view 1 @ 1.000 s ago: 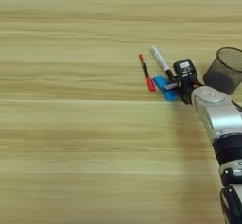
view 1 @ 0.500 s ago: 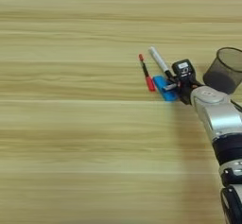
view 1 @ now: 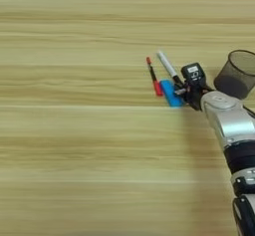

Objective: Move the objects on the table

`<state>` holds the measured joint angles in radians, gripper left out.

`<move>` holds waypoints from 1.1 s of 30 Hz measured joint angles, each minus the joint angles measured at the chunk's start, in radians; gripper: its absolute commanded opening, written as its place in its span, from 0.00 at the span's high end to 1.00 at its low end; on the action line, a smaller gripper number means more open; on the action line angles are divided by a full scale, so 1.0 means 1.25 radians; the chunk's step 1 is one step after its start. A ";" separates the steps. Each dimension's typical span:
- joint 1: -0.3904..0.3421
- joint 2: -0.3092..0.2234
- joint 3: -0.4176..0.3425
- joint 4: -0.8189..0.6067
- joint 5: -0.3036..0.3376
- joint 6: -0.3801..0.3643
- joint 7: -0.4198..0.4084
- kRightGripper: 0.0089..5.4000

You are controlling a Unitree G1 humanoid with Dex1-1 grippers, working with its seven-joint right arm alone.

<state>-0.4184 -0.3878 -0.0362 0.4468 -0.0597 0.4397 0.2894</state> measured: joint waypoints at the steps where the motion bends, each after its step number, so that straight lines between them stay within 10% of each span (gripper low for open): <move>1: 0.000 -0.001 0.000 0.000 -0.002 0.000 0.000 0.58; 33: 0.005 0.035 -0.061 -0.079 0.048 -0.033 -0.021 0.01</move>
<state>-0.4123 -0.3443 -0.1121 0.3483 0.0004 0.3986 0.2633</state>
